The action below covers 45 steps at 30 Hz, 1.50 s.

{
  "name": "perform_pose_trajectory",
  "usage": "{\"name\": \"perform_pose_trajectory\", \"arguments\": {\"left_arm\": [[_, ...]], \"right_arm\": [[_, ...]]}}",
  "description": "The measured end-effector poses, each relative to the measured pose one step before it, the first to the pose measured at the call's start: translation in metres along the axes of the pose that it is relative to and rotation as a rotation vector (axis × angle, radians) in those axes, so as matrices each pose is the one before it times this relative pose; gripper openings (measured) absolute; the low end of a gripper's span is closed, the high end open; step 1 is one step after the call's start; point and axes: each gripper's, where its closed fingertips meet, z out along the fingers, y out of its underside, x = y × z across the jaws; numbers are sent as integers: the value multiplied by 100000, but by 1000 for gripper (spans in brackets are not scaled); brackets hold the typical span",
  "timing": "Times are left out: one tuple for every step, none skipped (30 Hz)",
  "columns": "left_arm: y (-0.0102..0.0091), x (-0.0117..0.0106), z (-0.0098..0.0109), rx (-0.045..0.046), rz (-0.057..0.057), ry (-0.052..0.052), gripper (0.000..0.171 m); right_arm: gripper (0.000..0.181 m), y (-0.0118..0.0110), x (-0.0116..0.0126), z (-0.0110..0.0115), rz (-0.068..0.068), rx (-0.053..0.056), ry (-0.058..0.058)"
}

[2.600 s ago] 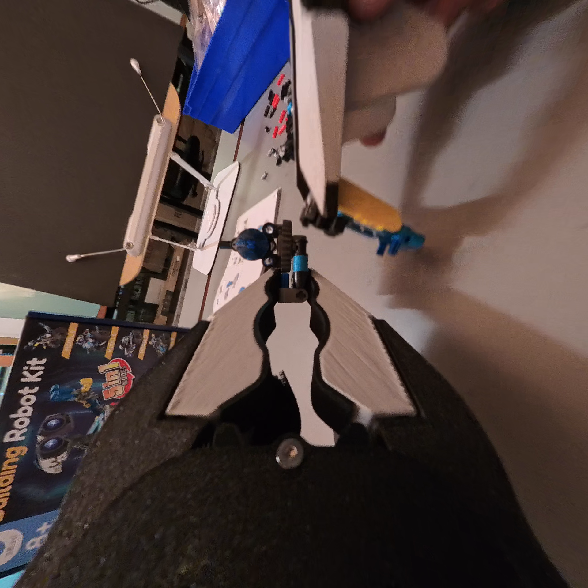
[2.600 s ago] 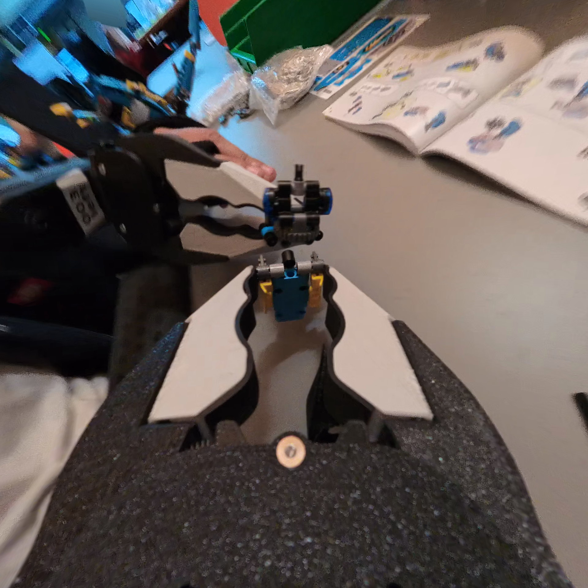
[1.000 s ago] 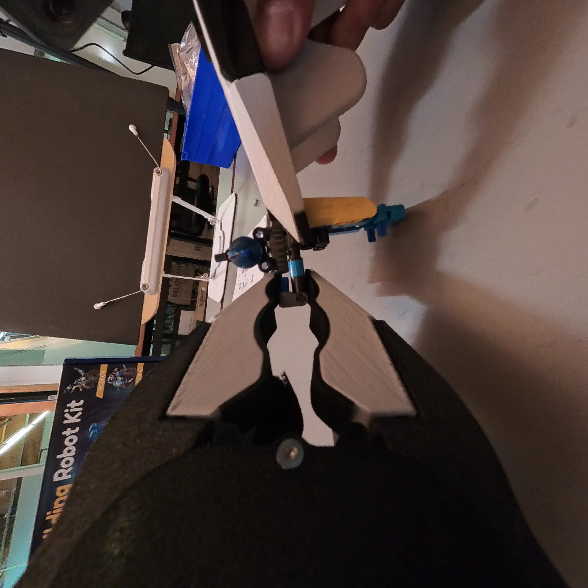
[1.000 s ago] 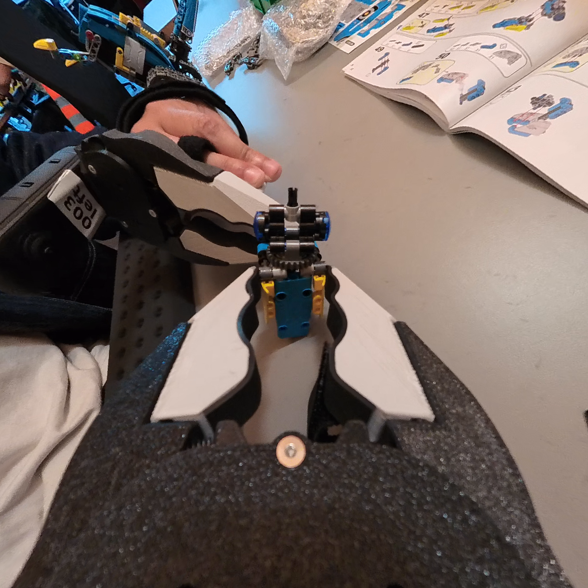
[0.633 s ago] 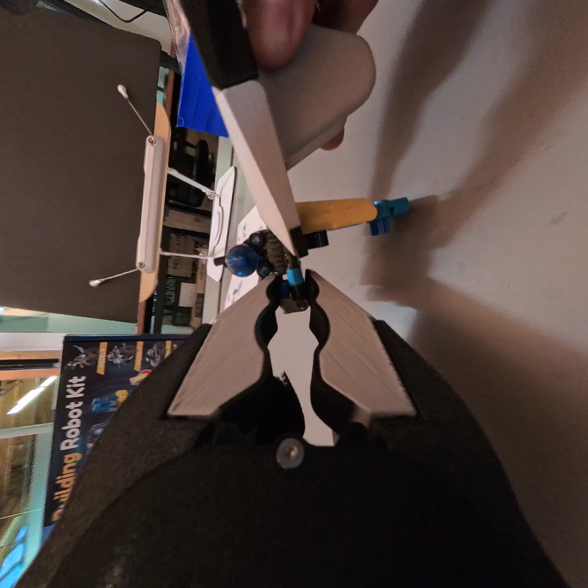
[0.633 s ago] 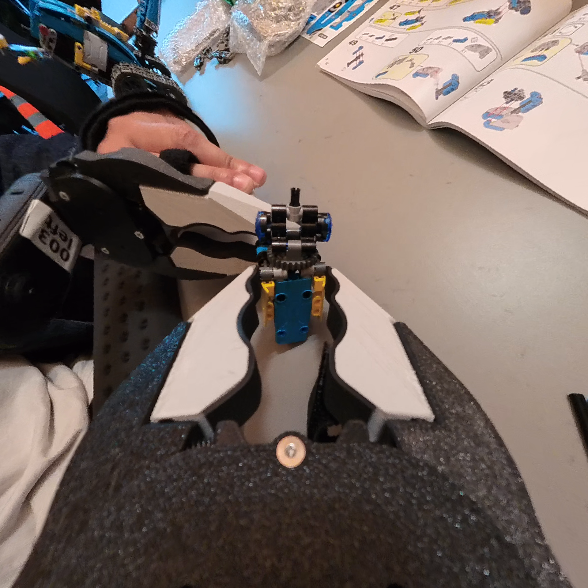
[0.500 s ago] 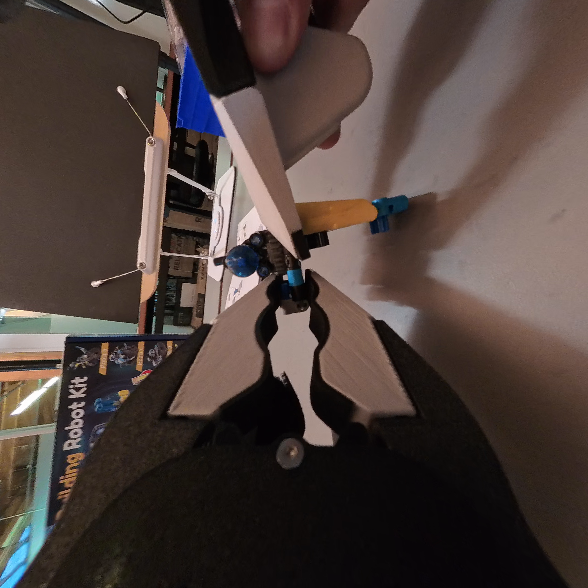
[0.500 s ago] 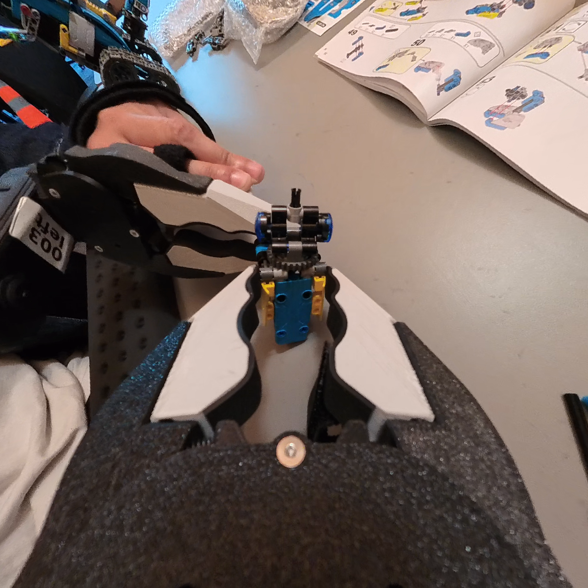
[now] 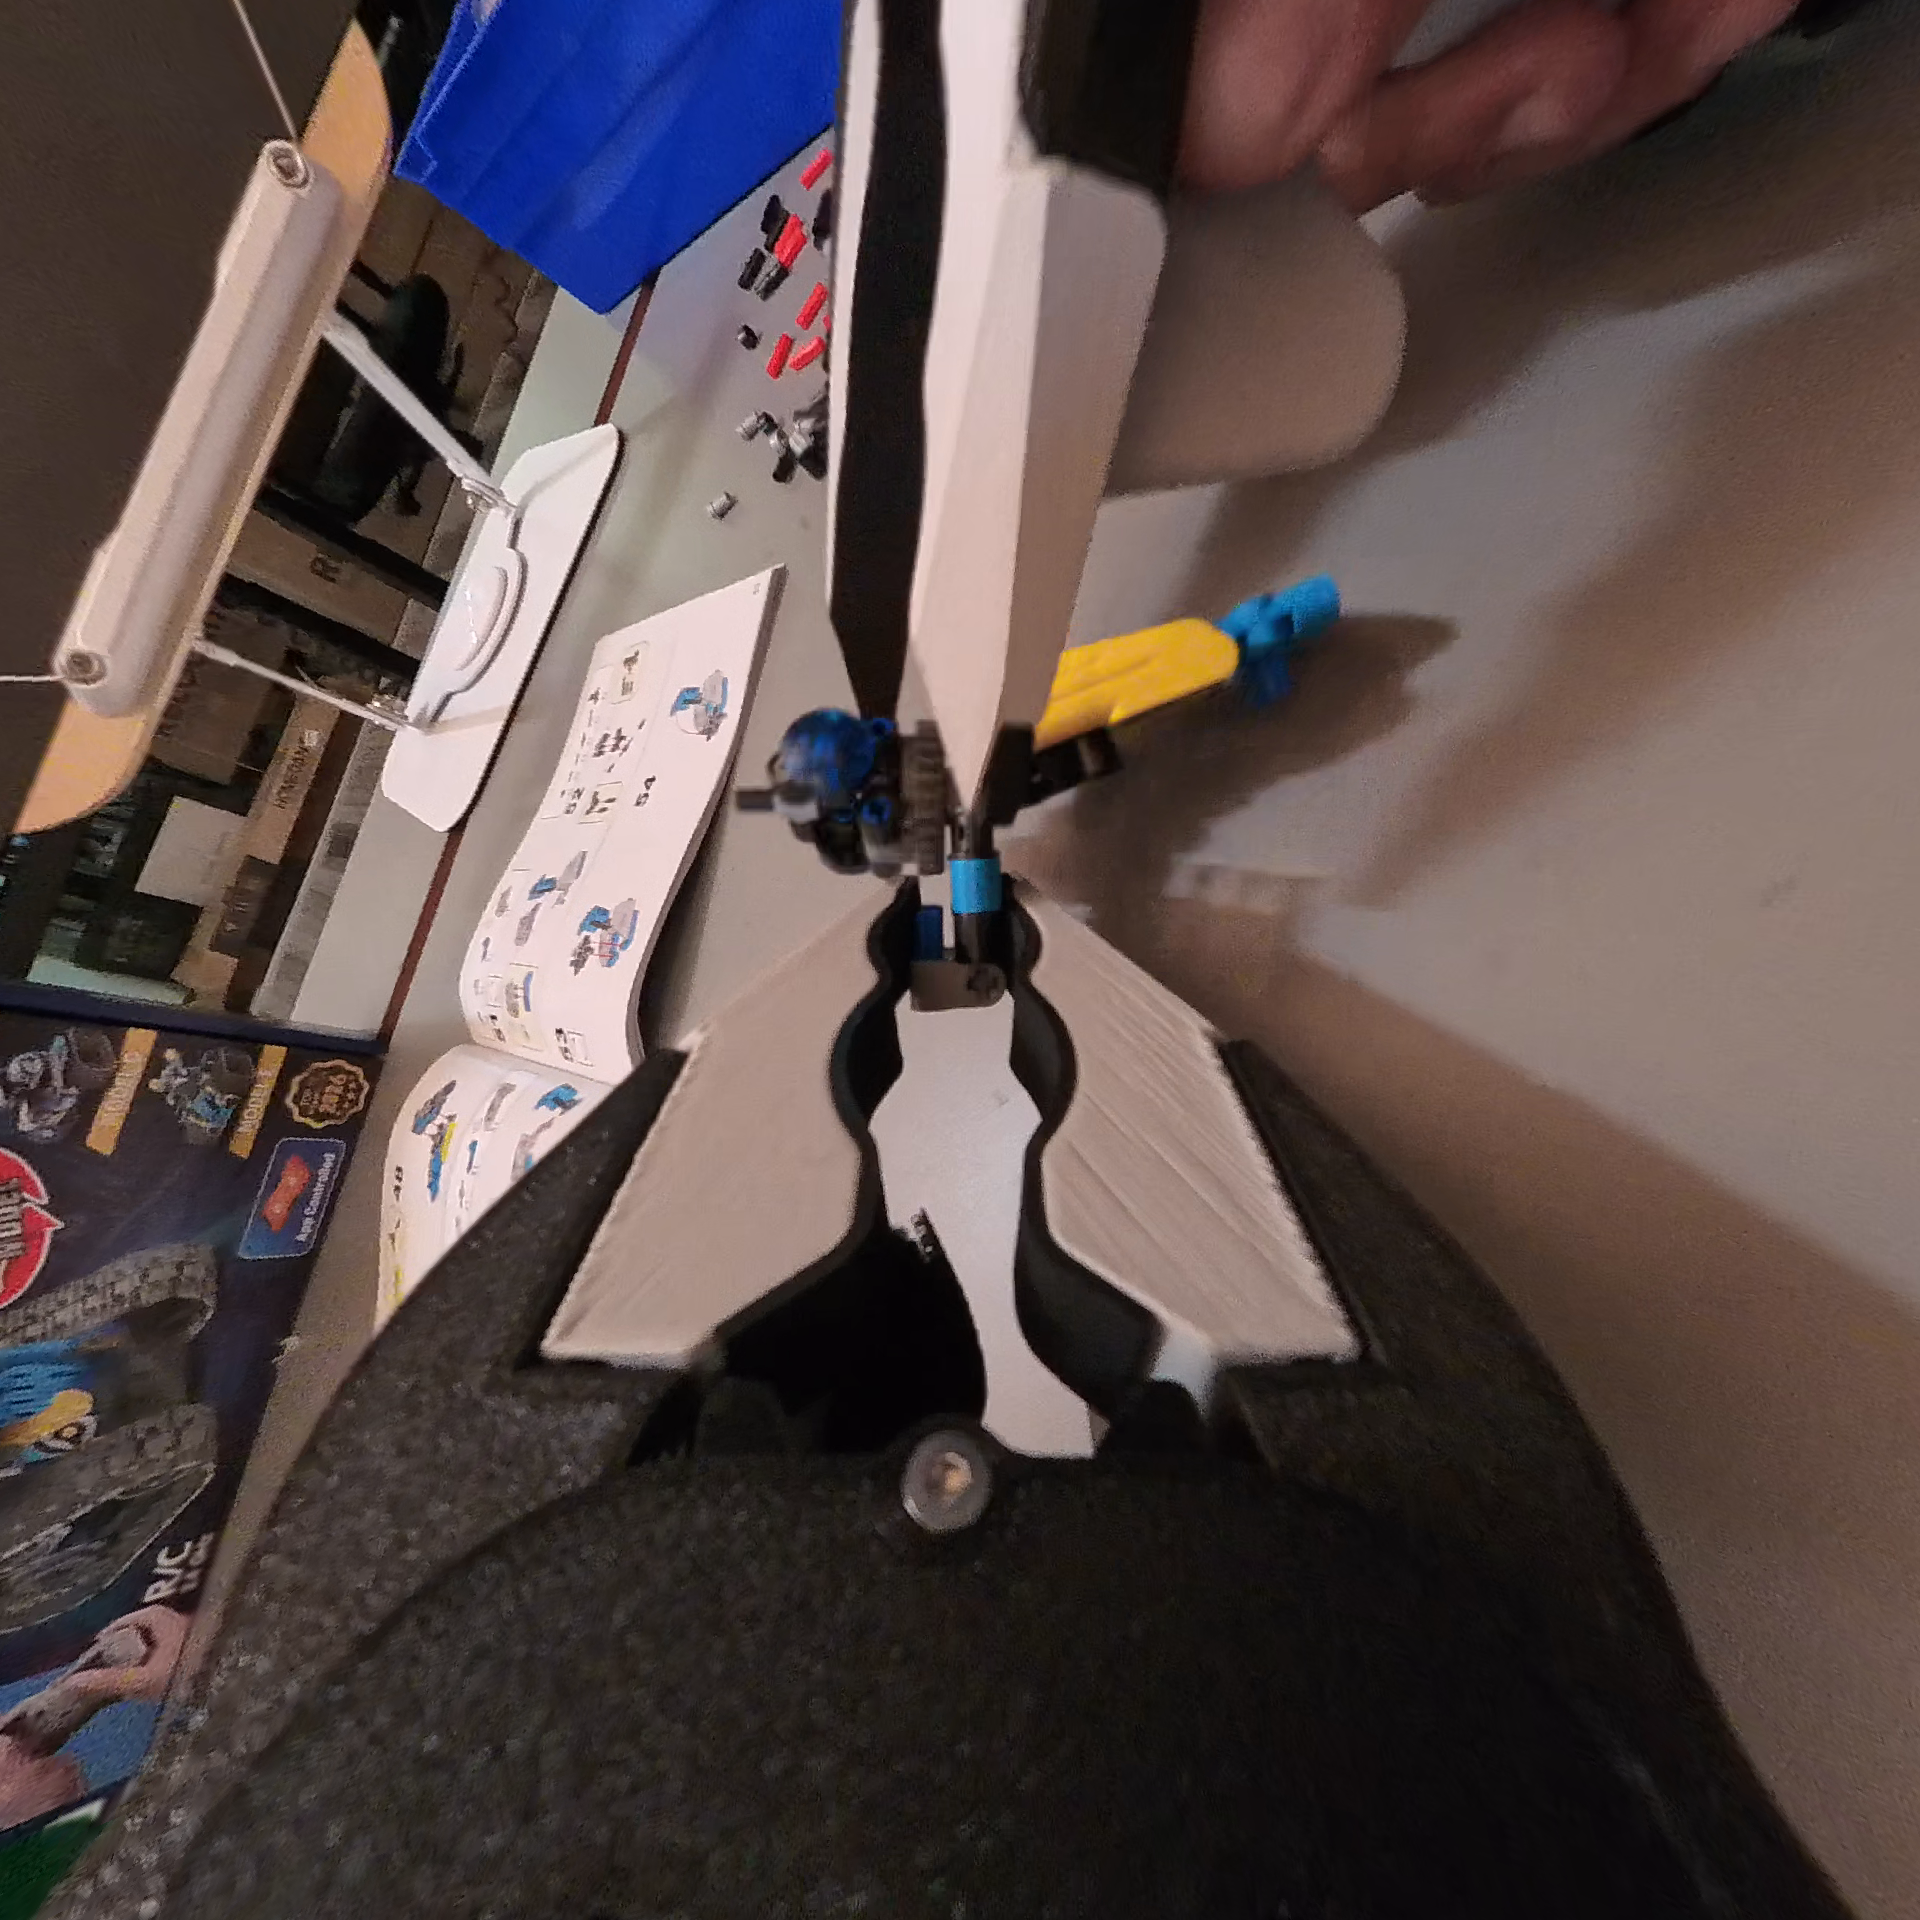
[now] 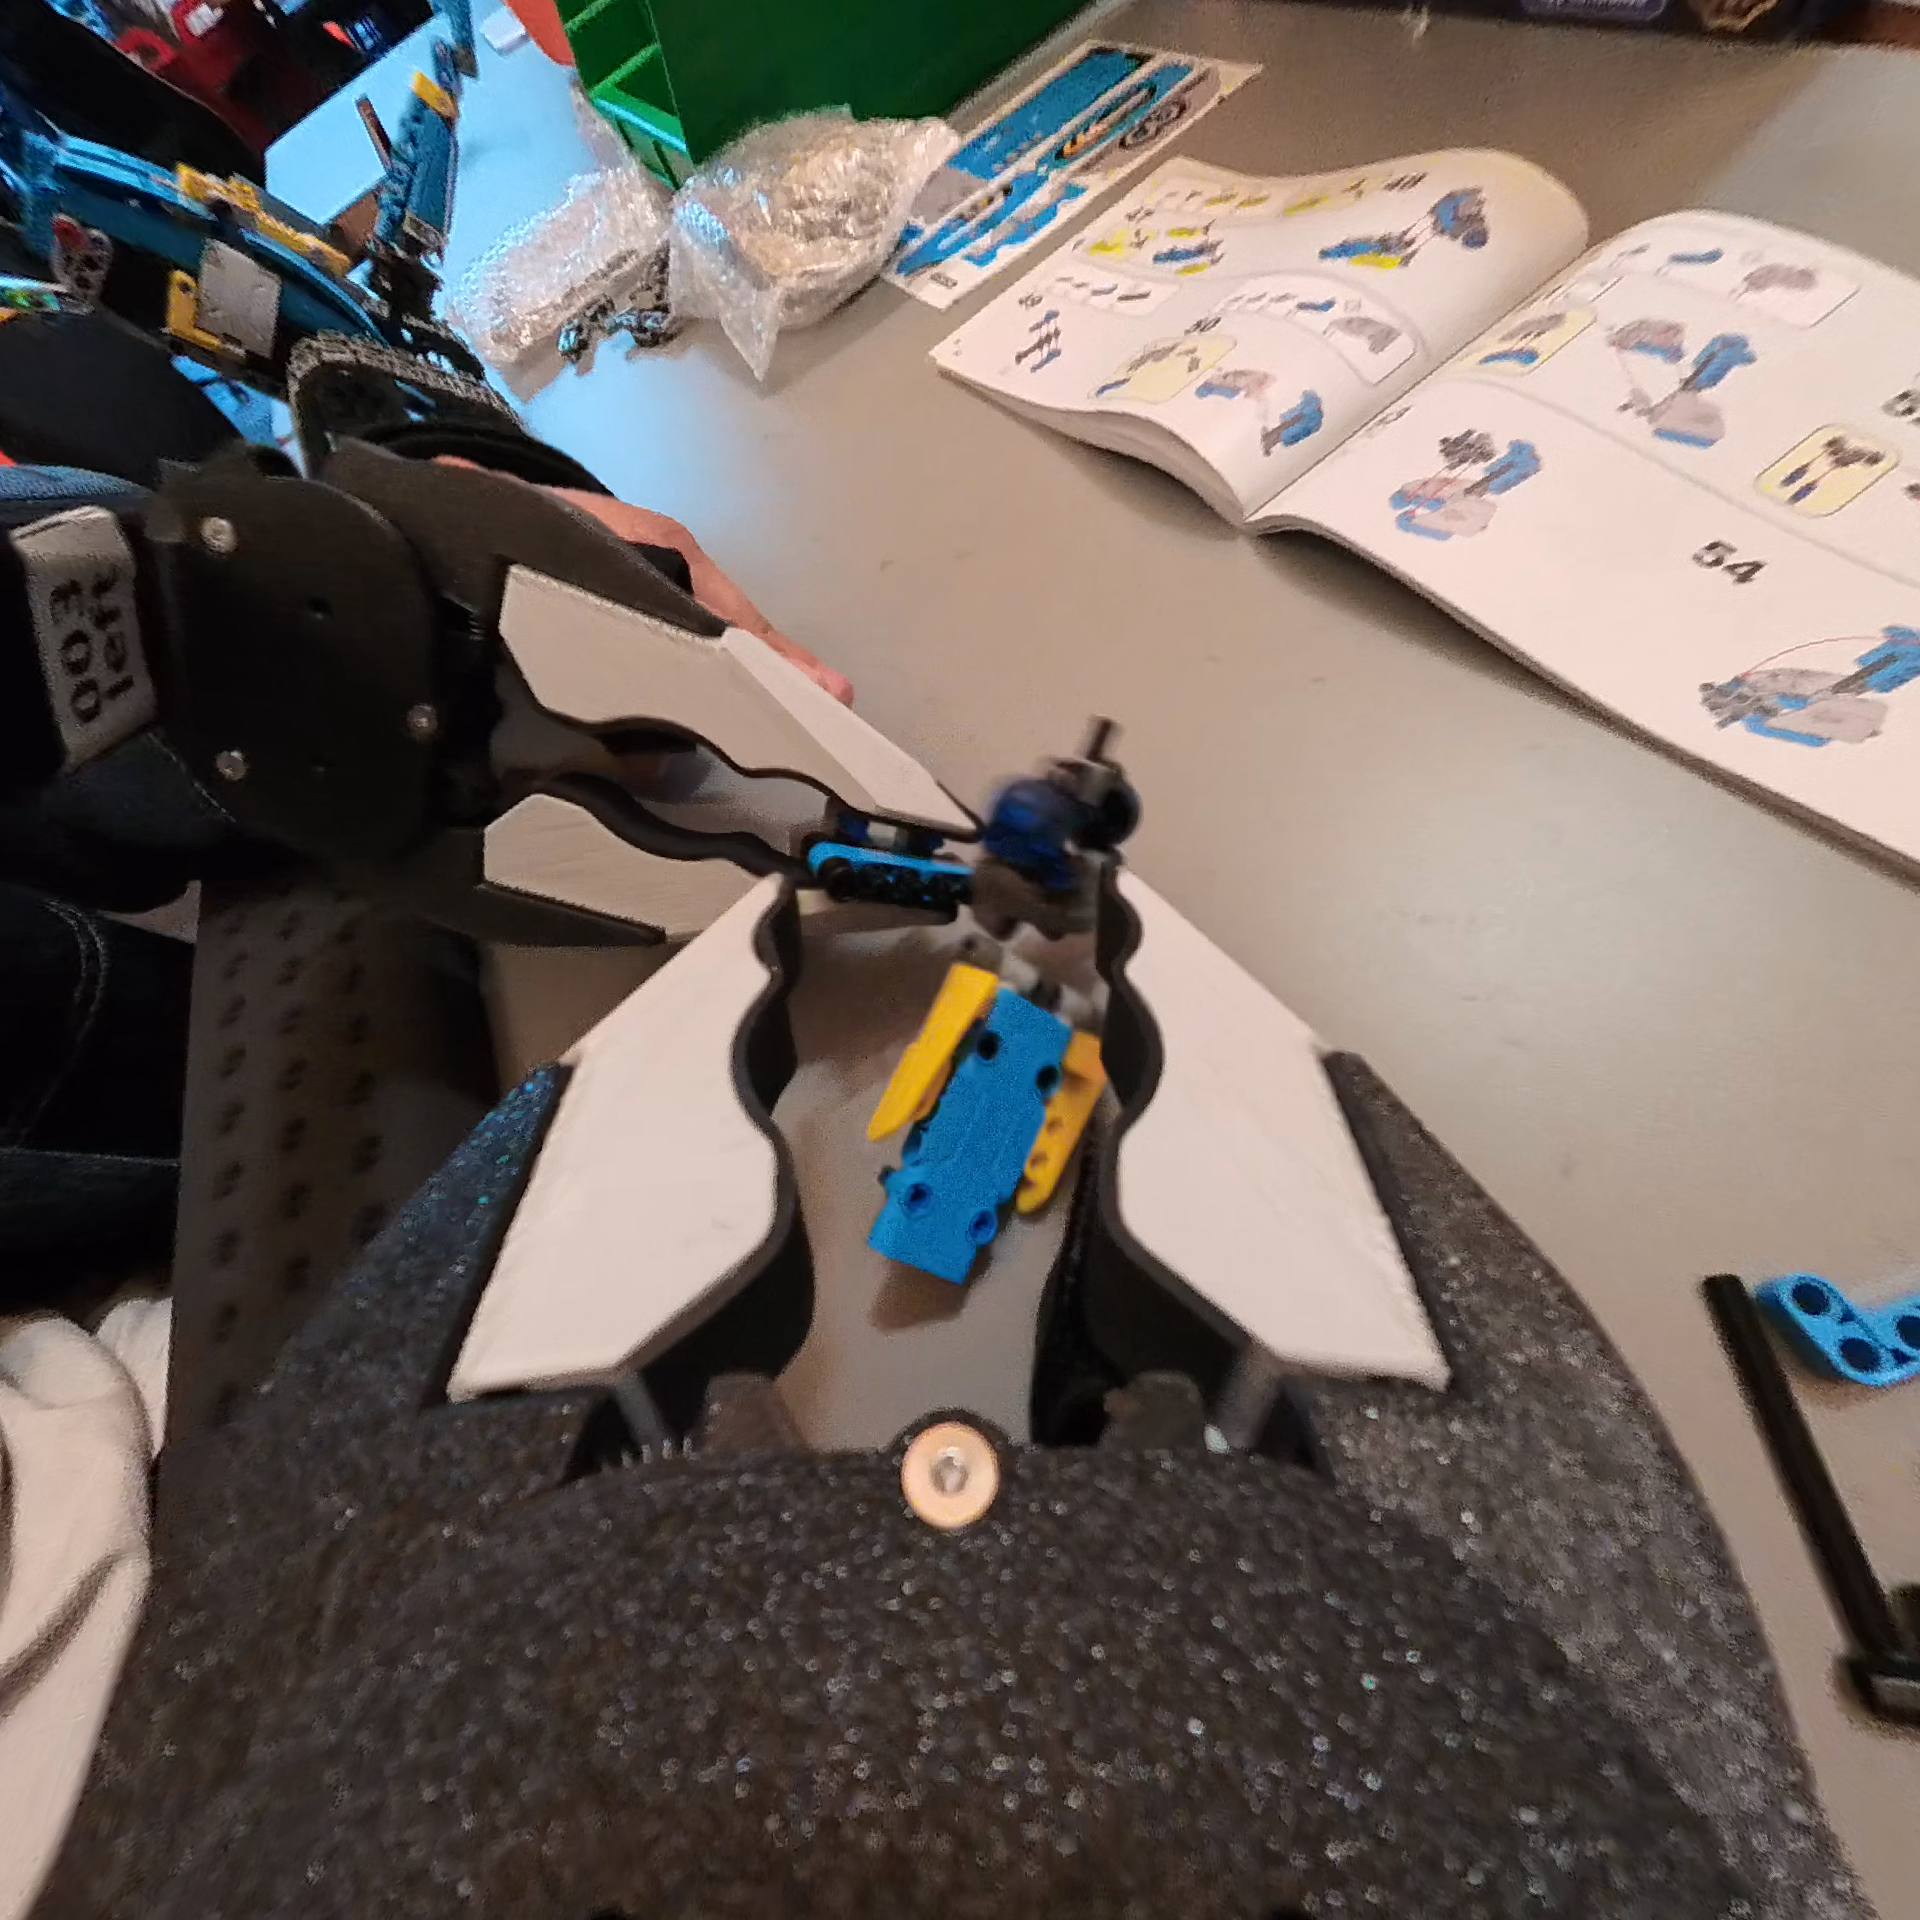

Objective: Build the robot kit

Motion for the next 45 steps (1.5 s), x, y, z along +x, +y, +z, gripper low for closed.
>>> {"name": "perform_pose_trajectory", "arguments": {"left_arm": [[164, -96, 8, -615, -1016, 194, 14], [165, -84, 7, -524, -433, 50, 14], [100, -62, -33, -179, 478, -230, 14], [118, 46, -6, -410, 375, 397, 14], [138, 133, 24, -446, -533, 1010, 14], [-12, 42, -38, 472, -1116, 705, 14], [-159, -89, -126, 1094, -1147, 335, 14], [-104, -109, -85, 803, -854, 251, 14], [30, -92, -18, 190, -416, 64, 14], [135, -85, 17, -314, -42, -103, 14], [83, -100, 19, -112, 503, -482, 14], [-4, -150, -8, 392, 1294, -1107, 14], [-16, -145, 1, 462, 2138, -1233, 14], [93, -127, 65, -6, 3019, -1260, 14], [285, -237, 119, -1161, 3516, -1988, 14], [446, -338, 158, -2182, 3311, -2564, 15], [417, -308, 162, -1986, 2457, -2334, 15], [272, -238, 112, -1145, 1278, -1731, 15], [131, -128, 43, -478, 431, -998, 15], [-15, 89, 3, 135, -173, 341, 15], [-51, 280, 35, 311, -1461, 1512, 15], [65, 386, 123, -718, -2893, 2210, 15], [123, 406, 172, -1329, -3036, 2355, 18], [29, 130, 83, -718, -2140, 624, 29], [-16, -38, -3, -412, -1709, -97, 30], [-86, 110, -70, -32, -2661, 1359, 31], [-244, 239, -158, 1085, -4517, 2743, 33], [-343, 203, -223, 1648, -5928, 2992, 41], [-377, -89, -235, 1728, -6252, 1564, 47], [-445, -319, -261, 2096, -6392, 348, 48], [-490, -313, -232, 2433, -6793, 714, 49], [-452, -313, -207, 2374, -6941, 595, 50], [-268, -539, -155, 1320, -6308, -1401, 50], [30, -993, -98, -538, -5174, -5041, 49], [382, -1555, -54, -2745, -3861, -9252, 48], [790, -1873, 25, -5381, -2155, -11962, 44], [1009, -1788, 151, -7251, -164, -11848, 39], [822, -1351, 255, -6206, 1962, -9466, 37], [423, -1046, 291, -3650, 2752, -7456, 36], [227, -874, 225, -2244, 1867, -5811, 34], [144, -550, 102, -1156, 884, -3250, 32], [138, -189, 21, -437, 189, -992, 31], [161, -2, -29, -367, 95, -45, 31], [93, -18, -59, -142, 1208, -784, 31], [-98, -172, -118, 520, 2303, -2163, 31]], "right_arm": [[60, -233, 141, -415, -222, 2159, -110], [60, -261, 279, -525, -119, 2410, 702], [62, -309, 370, -644, -242, 2498, 1486], [61, -338, 403, -718, -721, 2577, 1831], [60, -234, 268, -628, -1899, 2034, 1193], [59, 31, 264, -462, -2754, 591, 1285], [59, 347, 424, -277, -2698, -934, 2196], [58, 491, 374, -140, -1900, -1548, 1975], [56, 319, 273, -56, -394, -927, 1533], [54, 85, 92, 26, 337, -117, 647], [52, -42, -59, 126, 200, 206, -71], [49, -61, 16, 145, 17, -41, 680], [44, -50, 242, 126, -650, 23, 2374], [42, 45, 350, 129, -1432, -394, 2872], [42, 217, 221, 131, -1650, -1568, 1746], [42, 171, 227, 79, -1804, -1353, 1866], [42, -42, 333, -30, -2333, -149, 3095], [42, -136, 246, -98, -2380, 415, 2931], [41, -103, 39, -76, -1786, 460, 1406], [42, 63, -115, 28, -513, -308, 210], [45, 346, -158, 174, 826, -2114, -617], [48, 473, -82, 243, 1341, -2841, -434], [52, 456, -108, 257, 1243, -2408, -918], [53, 265, -181, 138, 746, -1525, -1215], [53, -2, -15, -17, -16, 37, 153], [52, -31, -37, -55, -269, 238, -36], [51, 37, -42, -45, 393, -111, -382], [48, -28, -32, -89, 592, 233, -327], [47, -193, -67, -168, 586, 1280, -344], [47, -441, -360, -263, 343, 2502, -1814], [44, -750, -688, -369, -485, 3986, -2874], [43, -997, -915, -413, -1360, 5083, -3129], [43, -1236, -1088, -423, -1692, 5986, -2914], [41, -1360, -1188, -391, -1724, 5997, -2200], [41, -1419, -1397, -279, -2308, 5520, -1640], [40, -1258, -1895, 68, -2759, 3370, -2162], [38, -1149, -2654, 486, -4512, 2011, -4308], [30, -1158, -2771, 811, -6904, 1917, -2808], [16, -1003, -2196, 1039, -7781, 884, 1484], [0, -734, -1676, 1096, -7423, -351, 3436], [0, -348, -844, 1023, -5258, -1938, 5776], [0, 310, -469, 1017, -2399, -4502, 4277], [0, 480, -235, 855, -1265, -3835, 2865], [0, -70, 32, 472, -418, 1218, 2592], [0, -187, -12, 296, 2064, 1568, 691]]}}
